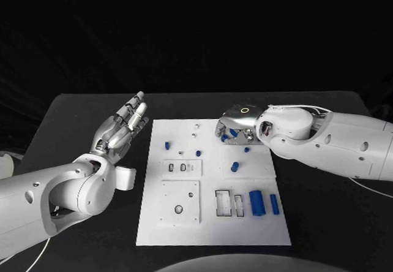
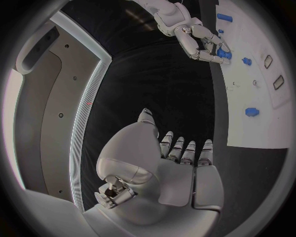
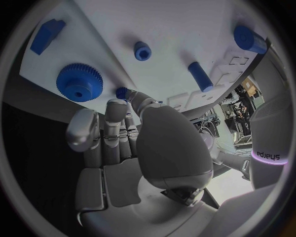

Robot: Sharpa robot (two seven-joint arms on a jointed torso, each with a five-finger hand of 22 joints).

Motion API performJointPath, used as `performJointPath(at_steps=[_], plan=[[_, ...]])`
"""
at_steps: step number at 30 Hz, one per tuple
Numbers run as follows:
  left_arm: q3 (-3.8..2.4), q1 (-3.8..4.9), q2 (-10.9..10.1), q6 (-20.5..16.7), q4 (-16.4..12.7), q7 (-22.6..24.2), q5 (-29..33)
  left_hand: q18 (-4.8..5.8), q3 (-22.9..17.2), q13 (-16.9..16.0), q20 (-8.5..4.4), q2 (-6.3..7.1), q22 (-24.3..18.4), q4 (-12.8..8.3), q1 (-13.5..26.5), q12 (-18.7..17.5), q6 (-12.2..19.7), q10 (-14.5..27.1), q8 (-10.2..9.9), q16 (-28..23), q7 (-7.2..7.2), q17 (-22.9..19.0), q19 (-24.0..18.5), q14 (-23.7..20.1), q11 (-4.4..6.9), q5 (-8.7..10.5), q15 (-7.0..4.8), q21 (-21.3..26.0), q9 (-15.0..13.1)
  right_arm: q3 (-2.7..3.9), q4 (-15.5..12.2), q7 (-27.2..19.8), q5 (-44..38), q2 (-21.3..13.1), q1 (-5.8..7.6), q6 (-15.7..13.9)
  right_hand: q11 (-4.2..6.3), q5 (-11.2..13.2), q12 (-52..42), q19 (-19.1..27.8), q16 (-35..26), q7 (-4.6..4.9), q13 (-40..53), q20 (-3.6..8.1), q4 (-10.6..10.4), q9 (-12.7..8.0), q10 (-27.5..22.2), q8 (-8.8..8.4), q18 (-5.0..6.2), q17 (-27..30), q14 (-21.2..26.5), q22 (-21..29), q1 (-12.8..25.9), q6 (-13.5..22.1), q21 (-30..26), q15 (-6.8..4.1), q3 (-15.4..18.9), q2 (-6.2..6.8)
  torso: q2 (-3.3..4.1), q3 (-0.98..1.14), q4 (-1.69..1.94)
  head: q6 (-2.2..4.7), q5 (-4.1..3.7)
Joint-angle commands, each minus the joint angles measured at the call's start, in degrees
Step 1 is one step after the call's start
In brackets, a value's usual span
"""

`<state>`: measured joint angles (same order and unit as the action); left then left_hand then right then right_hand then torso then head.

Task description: Assemble the parts on the task board

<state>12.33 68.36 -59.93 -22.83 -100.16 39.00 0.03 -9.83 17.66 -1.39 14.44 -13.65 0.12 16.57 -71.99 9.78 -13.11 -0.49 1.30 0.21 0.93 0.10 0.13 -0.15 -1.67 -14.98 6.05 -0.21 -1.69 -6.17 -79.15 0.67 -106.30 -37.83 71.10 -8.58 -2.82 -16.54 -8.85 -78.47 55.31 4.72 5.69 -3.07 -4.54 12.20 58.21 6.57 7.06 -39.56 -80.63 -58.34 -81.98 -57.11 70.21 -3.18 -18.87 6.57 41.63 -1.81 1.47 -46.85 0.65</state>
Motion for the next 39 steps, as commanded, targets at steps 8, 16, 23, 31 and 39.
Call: performJointPath(at_steps=[8,16,23,31,39], plan=[[-0.05,0.07,0.2,1.6,0.2,0.2,0.2,-0.45,-0.5,0.0,0.35,-0.13,0.0,0.1,-0.9,0.3,0.1,-0.1,0.4,-0.2,-0.52,-0.1,0.0,0.1,-0.51,-0.84,0.51,0.1,0.0,0.01,0.5,0.3,-0.4,0.2,-0.18,1.4,-0.26,2.2,1.1,0.9,-0.1,-0.39,-0.4,-0.14,-0.2,0.1,0.0,-0.72,-0.74,0.4,0.7,0.0,1.5,-0.1,0.2,0.24,-0.7,1.22,-0.25,-0.03,-0.02,-0.22,0.12],[-0.05,0.07,0.3,1.8,0.4,-0.1,0.4,-0.46,-0.6,0.0,0.45,-0.12,0.0,0.1,-1.1,0.2,0.2,-0.1,0.3,-0.2,-0.49,-0.1,0.1,0.1,-0.67,-1.24,0.70,0.0,0.0,0.01,0.7,0.5,-0.4,0.2,-0.21,1.7,-0.37,4.8,1.7,1.3,-0.5,-0.88,-0.6,-0.29,-0.4,0.1,-0.4,-1.51,-0.66,0.8,1.0,0.0,2.6,0.5,0.0,0.37,-0.5,1.56,-0.40,-0.04,0.04,-0.37,0.13],[-0.04,0.07,0.4,2.0,0.5,-0.3,0.8,-0.49,-0.7,0.0,0.57,-0.16,0.1,0.1,-1.4,0.2,0.2,-0.1,0.4,-0.2,-0.62,-0.1,0.1,0.1,-0.74,-1.74,0.88,0.0,0.0,0.01,1.0,0.8,-0.3,0.2,-0.25,1.3,-0.36,4.4,2.4,1.7,-1.1,-0.72,-0.7,-0.38,0.2,0.3,-1.2,-1.44,-0.57,1.4,1.5,0.2,2.1,0.0,-0.3,0.42,-0.8,1.38,-0.44,-0.02,0.04,-0.45,0.16],[-0.04,0.07,0.6,2.2,0.7,-0.7,0.9,-0.48,-1.1,0.0,0.78,-0.13,0.1,0.1,-2.6,0.3,0.0,0.0,0.4,-0.2,-1.21,-0.1,0.2,0.1,-0.77,-3.76,1.09,-0.1,0.0,0.01,1.2,1.0,-0.4,0.1,-0.30,0.6,0.18,3.2,3.6,2.7,-2.5,-0.36,-1.0,-0.28,1.5,0.8,-3.4,-1.43,-0.27,3.0,2.6,1.3,1.3,-0.6,-1.4,0.22,-1.3,1.11,-0.53,-0.02,0.06,-0.56,0.12],[-0.04,0.06,0.7,2.3,0.8,-0.9,0.9,-0.48,-1.4,-0.1,0.84,-0.10,0.1,0.1,-3.2,0.5,-0.5,0.0,0.5,-0.2,-1.67,-0.1,0.2,0.1,-0.71,-4.89,1.17,-0.1,-0.1,0.01,1.4,0.9,-0.4,0.1,-0.35,0.6,0.42,2.7,2.5,3.3,-3.2,-0.55,-0.4,-0.14,2.1,1.9,-1.8,-0.34,-0.16,3.7,3.3,1.6,1.4,-2.8,-2.0,0.09,-1.5,0.38,-0.62,-0.05,0.09,-0.81,0.06]])
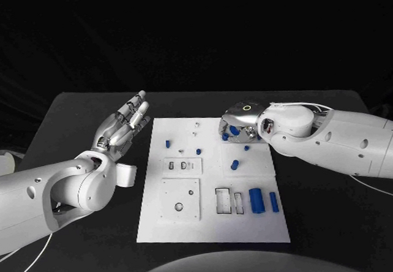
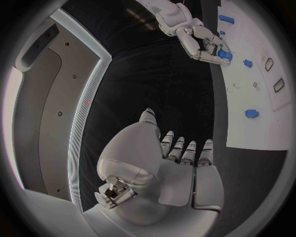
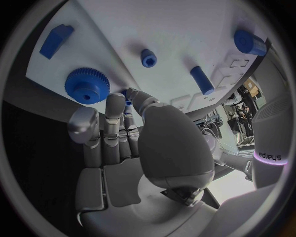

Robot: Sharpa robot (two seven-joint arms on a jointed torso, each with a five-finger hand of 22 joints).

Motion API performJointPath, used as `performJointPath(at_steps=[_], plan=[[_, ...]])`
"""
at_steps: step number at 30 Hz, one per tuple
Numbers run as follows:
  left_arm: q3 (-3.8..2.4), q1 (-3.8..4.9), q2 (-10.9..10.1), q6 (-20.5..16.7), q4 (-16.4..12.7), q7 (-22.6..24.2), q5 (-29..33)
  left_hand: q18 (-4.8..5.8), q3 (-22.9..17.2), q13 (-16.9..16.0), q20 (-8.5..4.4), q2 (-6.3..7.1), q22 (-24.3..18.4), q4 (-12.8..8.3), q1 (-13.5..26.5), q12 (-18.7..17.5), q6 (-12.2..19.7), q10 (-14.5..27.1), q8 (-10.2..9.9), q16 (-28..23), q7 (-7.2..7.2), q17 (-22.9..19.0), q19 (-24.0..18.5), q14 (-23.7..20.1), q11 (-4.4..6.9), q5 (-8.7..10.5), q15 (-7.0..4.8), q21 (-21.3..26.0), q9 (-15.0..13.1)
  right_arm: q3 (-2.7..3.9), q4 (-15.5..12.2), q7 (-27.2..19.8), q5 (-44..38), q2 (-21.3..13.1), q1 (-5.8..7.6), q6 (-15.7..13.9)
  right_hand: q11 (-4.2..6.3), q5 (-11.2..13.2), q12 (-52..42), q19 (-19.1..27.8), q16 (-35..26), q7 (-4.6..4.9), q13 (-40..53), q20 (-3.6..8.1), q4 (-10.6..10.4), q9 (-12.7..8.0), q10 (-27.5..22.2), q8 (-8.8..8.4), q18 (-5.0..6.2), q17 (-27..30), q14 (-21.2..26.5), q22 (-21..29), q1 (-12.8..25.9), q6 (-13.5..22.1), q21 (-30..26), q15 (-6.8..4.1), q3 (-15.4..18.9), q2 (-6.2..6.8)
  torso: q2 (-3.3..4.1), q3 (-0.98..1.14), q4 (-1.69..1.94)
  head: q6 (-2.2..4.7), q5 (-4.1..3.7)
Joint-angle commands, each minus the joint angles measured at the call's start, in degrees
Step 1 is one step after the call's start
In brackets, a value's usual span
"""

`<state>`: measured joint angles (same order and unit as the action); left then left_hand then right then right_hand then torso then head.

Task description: Assemble the parts on the task board

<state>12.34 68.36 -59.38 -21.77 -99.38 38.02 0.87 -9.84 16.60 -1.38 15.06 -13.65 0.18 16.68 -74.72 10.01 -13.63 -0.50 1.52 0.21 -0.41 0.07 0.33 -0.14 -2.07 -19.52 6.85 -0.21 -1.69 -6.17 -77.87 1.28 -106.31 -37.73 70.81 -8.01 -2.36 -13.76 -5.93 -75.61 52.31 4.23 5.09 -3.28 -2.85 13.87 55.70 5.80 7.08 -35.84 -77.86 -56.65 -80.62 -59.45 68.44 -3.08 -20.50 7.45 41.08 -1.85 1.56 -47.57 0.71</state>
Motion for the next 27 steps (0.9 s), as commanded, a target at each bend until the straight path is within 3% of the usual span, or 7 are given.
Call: performJointPath(at_steps=[1,7,15,19,21,27], plan=[[-0.05,0.07,0.2,1.3,0.0,0.1,0.1,-0.46,-0.3,-0.1,0.23,-0.13,0.1,0.0,-0.6,0.3,-0.1,0.0,0.3,-0.2,-0.39,-0.1,0.0,0.1,-0.32,-0.52,0.38,-0.1,-0.1,0.00,0.2,0.2,-0.4,0.1,-0.06,0.0,-0.01,0.0,-0.7,0.5,-0.1,-0.10,0.3,0.08,0.3,0.4,1.1,0.58,-0.19,-0.2,0.5,-0.2,0.2,-0.8,-0.2,-0.03,0.1,-0.61,-0.06,-0.02,0.01,-0.12,0.00],[-0.05,0.06,0.3,1.3,0.2,-0.1,0.1,-0.46,-0.5,-0.1,0.25,-0.27,0.1,0.0,-0.8,0.3,-0.2,0.0,0.3,-0.2,-0.57,-0.1,0.0,0.1,-0.34,-1.00,0.44,-0.1,-0.1,0.00,0.6,-0.3,-0.1,0.4,-0.14,-0.8,0.30,1.6,-2.7,0.1,0.6,-0.38,1.1,0.22,0.1,2.0,5.0,2.01,-0.35,-1.0,0.1,-1.3,1.0,-3.4,0.4,-0.21,0.0,-1.52,-0.11,-0.04,0.07,-0.27,0.00],[-0.05,0.06,0.4,1.2,0.3,-0.2,0.1,-0.46,-0.8,-0.1,0.32,-0.40,0.1,-0.1,-1.5,0.5,-0.4,-0.1,0.3,-0.2,-0.97,-0.1,0.0,0.1,-0.50,-1.89,0.50,-0.1,-0.1,0.00,0.8,-0.8,1.0,0.6,-0.18,-1.3,0.20,2.0,-3.8,-0.1,0.4,0.13,1.6,0.23,0.3,3.0,8.1,2.64,-0.47,-0.9,0.1,-2.0,1.0,-4.6,0.6,-0.16,0.0,-2.04,-0.14,-0.04,0.08,-0.30,0.09],[-0.04,0.06,0.4,1.2,0.4,-0.4,0.1,-0.47,-1.0,-0.1,0.37,-0.38,0.1,-0.2,-2.0,0.7,-0.6,-0.1,0.4,-0.2,-1.15,-0.1,0.0,0.1,-0.63,-2.45,0.57,-0.1,-0.1,0.01,0.6,-1.0,1.8,0.5,-0.18,-2.5,-0.17,0.6,-3.9,0.0,-0.7,0.88,1.6,0.13,1.1,3.5,9.5,2.51,-0.45,0.5,0.4,-1.9,0.0,-4.5,0.3,-0.01,-0.6,-2.28,-0.13,-0.06,0.10,-0.18,0.20],[-0.04,0.06,0.4,1.3,0.4,-0.5,0.1,-0.47,-1.2,-0.1,0.43,-0.30,0.1,-0.2,-2.6,0.7,-0.8,-0.1,0.4,-0.2,-1.45,-0.1,0.0,0.1,-0.64,-3.05,0.59,-0.1,-0.2,0.02,0.5,-1.2,2.3,0.4,-0.11,-3.3,-0.58,-0.8,-3.7,0.1,-1.5,1.51,1.4,-0.19,1.6,3.6,9.9,2.23,-0.53,1.3,0.7,-1.9,-0.7,-4.2,0.2,0.53,-1.1,-2.36,-0.15,-0.07,0.09,-0.21,0.33],[-0.04,0.06,0.2,1.2,0.2,-0.6,0.1,-0.49,-1.4,-0.1,0.49,-0.16,0.1,-0.3,-3.2,0.9,-1.2,-0.2,0.5,-0.2,-1.75,-0.1,0.1,0.1,-0.68,-3.79,0.61,-0.2,-0.2,0.09,-0.1,-1.3,3.7,0.8,0.93,-4.9,-1.02,-1.7,-3.5,-0.1,-1.8,2.19,1.2,-1.00,1.8,3.9,10.9,2.12,-0.70,1.7,0.5,-2.5,-0.9,-4.4,0.5,1.71,-1.6,-2.40,-0.08,-0.06,0.11,-0.17,0.50]])
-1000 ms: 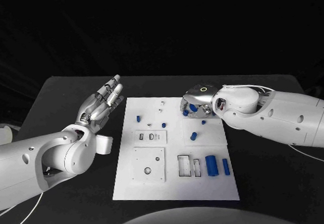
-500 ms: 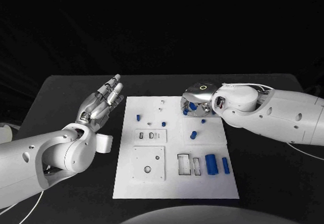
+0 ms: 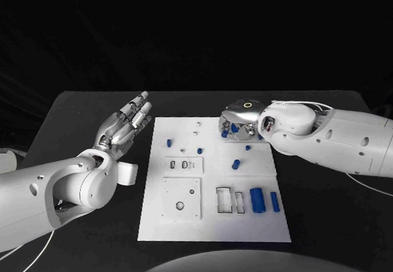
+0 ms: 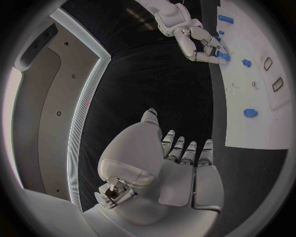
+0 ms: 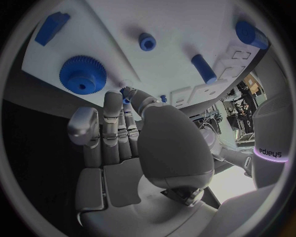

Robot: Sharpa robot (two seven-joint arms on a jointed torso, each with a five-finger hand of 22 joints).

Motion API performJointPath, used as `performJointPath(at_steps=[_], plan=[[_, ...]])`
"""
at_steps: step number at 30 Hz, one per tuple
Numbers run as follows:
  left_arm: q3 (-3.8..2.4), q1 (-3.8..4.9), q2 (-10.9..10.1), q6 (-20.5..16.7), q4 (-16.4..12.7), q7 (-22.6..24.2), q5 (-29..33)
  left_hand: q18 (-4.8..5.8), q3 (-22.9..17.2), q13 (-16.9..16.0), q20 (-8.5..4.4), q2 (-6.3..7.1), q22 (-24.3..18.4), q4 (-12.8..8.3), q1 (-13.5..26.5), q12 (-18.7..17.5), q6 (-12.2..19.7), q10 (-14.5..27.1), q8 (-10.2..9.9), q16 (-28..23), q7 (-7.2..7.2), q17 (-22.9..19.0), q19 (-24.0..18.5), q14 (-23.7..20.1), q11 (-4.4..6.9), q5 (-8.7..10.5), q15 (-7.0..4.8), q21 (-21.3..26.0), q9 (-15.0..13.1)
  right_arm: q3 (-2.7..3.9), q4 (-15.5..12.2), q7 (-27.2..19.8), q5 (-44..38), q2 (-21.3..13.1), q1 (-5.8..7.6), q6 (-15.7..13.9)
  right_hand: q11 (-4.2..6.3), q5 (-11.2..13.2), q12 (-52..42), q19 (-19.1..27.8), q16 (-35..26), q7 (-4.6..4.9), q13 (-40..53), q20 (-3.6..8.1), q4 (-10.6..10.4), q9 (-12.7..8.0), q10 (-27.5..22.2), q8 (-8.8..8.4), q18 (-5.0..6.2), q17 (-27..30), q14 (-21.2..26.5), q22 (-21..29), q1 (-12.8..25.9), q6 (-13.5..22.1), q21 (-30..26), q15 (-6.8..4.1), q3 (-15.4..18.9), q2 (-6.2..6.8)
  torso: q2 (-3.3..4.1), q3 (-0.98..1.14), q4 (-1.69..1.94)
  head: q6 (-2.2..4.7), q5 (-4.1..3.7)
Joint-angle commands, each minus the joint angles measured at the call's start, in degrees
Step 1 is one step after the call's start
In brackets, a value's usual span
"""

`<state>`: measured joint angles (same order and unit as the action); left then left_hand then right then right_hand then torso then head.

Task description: Assemble the parts on the task board

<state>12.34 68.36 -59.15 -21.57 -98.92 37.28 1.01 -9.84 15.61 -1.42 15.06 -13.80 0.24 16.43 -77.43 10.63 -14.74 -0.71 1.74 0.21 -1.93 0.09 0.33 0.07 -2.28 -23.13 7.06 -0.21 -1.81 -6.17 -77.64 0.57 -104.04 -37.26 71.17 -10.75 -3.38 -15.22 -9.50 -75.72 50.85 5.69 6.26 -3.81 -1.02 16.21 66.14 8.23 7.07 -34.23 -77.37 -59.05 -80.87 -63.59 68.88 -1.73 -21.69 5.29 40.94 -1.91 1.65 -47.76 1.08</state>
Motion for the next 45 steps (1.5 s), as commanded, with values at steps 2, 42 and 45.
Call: performJointPath(at_steps=[2,42,45], plan=[[-0.04,0.07,-0.1,0.9,-0.3,0.0,0.0,-0.49,-0.5,-0.1,0.52,0.02,0.1,-0.1,-0.7,0.4,-0.2,0.0,0.3,-0.2,-0.25,-0.1,0.1,-0.1,-0.59,-0.38,0.38,-0.2,-0.1,0.12,-0.3,-0.6,1.6,0.6,1.08,-2.3,-0.03,-0.3,0.1,0.0,-0.5,0.79,0.1,-0.53,0.0,1.6,0.6,-0.30,-0.69,0.2,0.0,-0.1,-0.7,-0.2,0.1,0.41,-0.4,-0.25,0.06,0.01,0.03,0.03,0.20],[-0.05,0.07,1.0,0.8,0.0,0.3,0.3,-0.47,-1.2,-0.1,0.48,0.30,0.1,-0.2,-2.3,0.4,0.0,0.0,0.2,-0.2,-0.22,-0.1,0.1,-0.1,-1.25,-2.25,-0.15,-0.2,-0.1,0.61,12.8,-1.5,4.1,12.7,2.61,-1.2,-0.33,0.3,2.2,0.6,-1.5,0.67,-0.9,-0.97,-0.3,1.3,-0.3,-1.89,-0.40,1.0,0.9,-0.3,0.1,1.5,-0.4,0.26,-0.9,0.27,0.34,-0.28,0.43,0.07,0.34],[-0.05,0.07,1.1,0.9,0.2,0.3,0.4,-0.47,-1.2,-0.1,0.48,0.30,0.1,-0.2,-2.3,0.4,0.0,0.0,0.2,-0.2,-0.22,-0.1,0.1,-0.1,-1.25,-2.25,-0.15,-0.2,-0.1,0.61,12.9,-1.6,4.2,12.8,2.56,-1.1,-0.34,0.4,2.2,0.7,-1.6,0.70,-0.9,-0.94,-0.3,1.3,-0.3,-1.99,-0.37,1.1,1.0,-0.2,0.1,1.6,-0.5,0.22,-1.0,0.27,0.31,-0.27,0.46,0.10,0.28]])
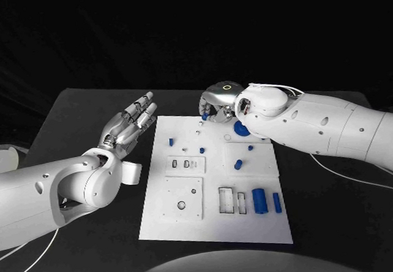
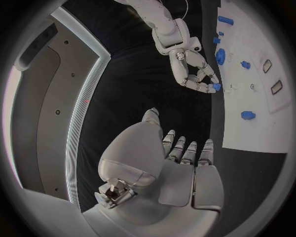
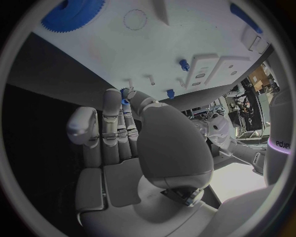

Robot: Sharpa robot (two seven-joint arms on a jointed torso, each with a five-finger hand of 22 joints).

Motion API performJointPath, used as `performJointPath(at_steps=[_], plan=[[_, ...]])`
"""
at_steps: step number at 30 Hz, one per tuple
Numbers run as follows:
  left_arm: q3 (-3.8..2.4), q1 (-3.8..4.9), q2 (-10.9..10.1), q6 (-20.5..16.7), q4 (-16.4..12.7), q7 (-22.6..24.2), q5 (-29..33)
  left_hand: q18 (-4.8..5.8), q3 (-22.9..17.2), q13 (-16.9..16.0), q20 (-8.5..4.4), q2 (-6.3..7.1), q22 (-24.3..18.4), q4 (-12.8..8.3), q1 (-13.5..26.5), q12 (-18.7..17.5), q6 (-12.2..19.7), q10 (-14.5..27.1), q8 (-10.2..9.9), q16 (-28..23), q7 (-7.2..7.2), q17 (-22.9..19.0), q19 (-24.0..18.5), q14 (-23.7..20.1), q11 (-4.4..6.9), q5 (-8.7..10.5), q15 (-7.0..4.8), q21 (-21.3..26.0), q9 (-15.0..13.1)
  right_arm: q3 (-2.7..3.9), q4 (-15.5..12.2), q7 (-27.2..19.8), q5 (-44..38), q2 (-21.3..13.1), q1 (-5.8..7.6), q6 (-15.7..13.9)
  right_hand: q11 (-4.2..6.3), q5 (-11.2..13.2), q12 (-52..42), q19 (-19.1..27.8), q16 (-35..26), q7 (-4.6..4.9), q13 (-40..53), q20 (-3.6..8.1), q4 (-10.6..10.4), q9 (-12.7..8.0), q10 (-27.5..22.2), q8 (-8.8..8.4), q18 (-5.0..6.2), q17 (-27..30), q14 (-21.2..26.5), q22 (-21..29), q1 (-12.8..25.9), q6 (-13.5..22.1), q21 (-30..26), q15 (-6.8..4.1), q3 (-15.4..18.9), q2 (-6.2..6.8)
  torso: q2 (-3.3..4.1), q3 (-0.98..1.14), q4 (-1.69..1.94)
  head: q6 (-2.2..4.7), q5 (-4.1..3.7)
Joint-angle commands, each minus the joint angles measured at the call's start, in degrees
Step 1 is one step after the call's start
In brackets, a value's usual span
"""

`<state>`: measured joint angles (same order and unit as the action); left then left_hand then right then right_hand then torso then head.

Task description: Assemble the parts on the task board

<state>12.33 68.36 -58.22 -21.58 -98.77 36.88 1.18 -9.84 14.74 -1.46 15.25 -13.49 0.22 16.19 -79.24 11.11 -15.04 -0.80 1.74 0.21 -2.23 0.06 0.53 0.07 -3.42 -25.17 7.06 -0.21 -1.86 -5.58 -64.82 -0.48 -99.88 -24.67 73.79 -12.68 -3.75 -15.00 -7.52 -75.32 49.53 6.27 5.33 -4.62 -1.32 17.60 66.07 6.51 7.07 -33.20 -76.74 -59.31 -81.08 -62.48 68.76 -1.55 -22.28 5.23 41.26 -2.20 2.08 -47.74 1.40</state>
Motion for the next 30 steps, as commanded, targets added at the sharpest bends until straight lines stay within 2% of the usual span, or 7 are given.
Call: performJointPath(at_steps=[1,7,10,26,28,30], plan=[[-0.04,0.06,0.2,0.9,0.0,0.7,0.2,-0.47,-0.3,0.0,0.29,-0.01,0.1,0.1,-0.5,-0.1,0.3,0.1,0.2,-0.2,0.08,-0.1,-0.1,-0.1,-0.11,-0.21,-0.15,-0.2,0.0,0.02,0.1,-0.5,0.0,0.2,-0.07,0.9,0.03,0.2,0.2,0.3,-0.3,0.12,0.0,-0.13,0.0,-0.1,-0.2,-0.27,-0.38,0.1,0.4,0.1,0.3,0.5,-0.3,0.03,-0.4,0.34,-0.03,0.02,0.04,0.06,-0.07],[-0.04,0.06,0.3,0.8,0.2,0.9,0.3,-0.48,-0.4,0.0,0.29,-0.05,0.1,0.1,-0.6,-0.2,0.3,0.1,0.2,-0.2,-0.01,-0.1,-0.1,-0.1,-0.01,-0.29,-0.16,-0.2,0.0,0.02,0.5,-0.7,0.3,0.7,-0.21,1.4,0.00,0.3,0.4,0.5,-0.6,0.16,0.0,-0.10,0.0,-0.1,-0.3,-0.39,-0.35,0.4,0.6,0.2,0.3,0.6,-0.5,0.02,-0.4,0.33,-0.02,0.02,-0.04,0.09,-0.08],[-0.04,0.06,0.4,0.7,0.2,0.9,0.3,-0.48,-0.4,0.0,0.29,-0.05,0.1,0.1,-0.6,-0.2,0.3,0.1,0.2,-0.2,-0.01,-0.1,-0.1,-0.1,-0.01,-0.29,-0.16,-0.2,0.0,0.02,0.9,-0.7,0.3,1.1,-0.44,1.7,-0.02,0.4,0.5,0.6,-0.7,0.17,-0.1,-0.08,0.0,-0.1,-0.3,-0.44,-0.34,0.5,0.7,0.3,0.4,0.6,-0.6,0.01,-0.4,0.35,0.00,0.01,0.05,0.21,-0.26],[-0.04,0.06,0.4,0.9,0.2,0.7,0.7,-0.48,-0.5,-0.1,0.30,-0.12,0.1,0.1,-0.7,0.0,0.1,0.2,0.3,-0.2,-0.16,-0.1,-0.1,-0.1,0.14,-0.36,-0.09,-0.2,0.0,0.02,2.1,-0.4,0.3,2.4,-1.37,4.0,-0.25,1.1,2.0,2.1,-2.2,0.25,-0.5,0.09,0.0,-0.3,-1.8,-1.66,0.01,1.9,2.4,1.8,0.5,2.2,-2.2,-0.17,-0.9,0.69,0.00,-0.01,-0.04,-0.22,-0.20],[-0.04,0.06,0.4,0.9,0.2,0.7,0.8,-0.48,-0.5,-0.1,0.30,-0.12,0.1,0.1,-0.7,0.0,0.1,0.2,0.3,-0.2,-0.17,-0.1,-0.1,-0.1,0.12,-0.37,-0.08,-0.2,0.0,0.01,2.1,-0.2,0.3,2.5,-1.43,4.5,-0.24,1.5,2.3,2.5,-2.3,0.17,-0.6,0.10,-0.1,-0.4,-2.2,-2.13,0.09,1.9,2.7,2.1,0.6,3.0,-2.6,-0.19,-0.9,0.81,-0.02,0.03,-0.03,-0.30,-0.22],[-0.04,0.06,0.4,1.0,0.2,0.7,0.8,-0.49,-0.5,-0.1,0.31,-0.13,0.1,0.1,-0.7,0.1,0.1,0.2,0.3,-0.2,-0.21,-0.1,-0.1,-0.1,0.06,-0.38,-0.03,-0.2,0.0,0.01,2.2,0.3,0.3,2.6,-1.50,5.1,-0.38,2.5,3.2,3.0,-2.5,-0.10,-0.9,0.08,-0.3,-1.0,-3.8,-2.96,0.17,1.8,3.0,2.5,1.0,5.4,-3.1,-0.09,-0.9,1.20,-0.02,0.03,0.00,-0.30,-0.24]])
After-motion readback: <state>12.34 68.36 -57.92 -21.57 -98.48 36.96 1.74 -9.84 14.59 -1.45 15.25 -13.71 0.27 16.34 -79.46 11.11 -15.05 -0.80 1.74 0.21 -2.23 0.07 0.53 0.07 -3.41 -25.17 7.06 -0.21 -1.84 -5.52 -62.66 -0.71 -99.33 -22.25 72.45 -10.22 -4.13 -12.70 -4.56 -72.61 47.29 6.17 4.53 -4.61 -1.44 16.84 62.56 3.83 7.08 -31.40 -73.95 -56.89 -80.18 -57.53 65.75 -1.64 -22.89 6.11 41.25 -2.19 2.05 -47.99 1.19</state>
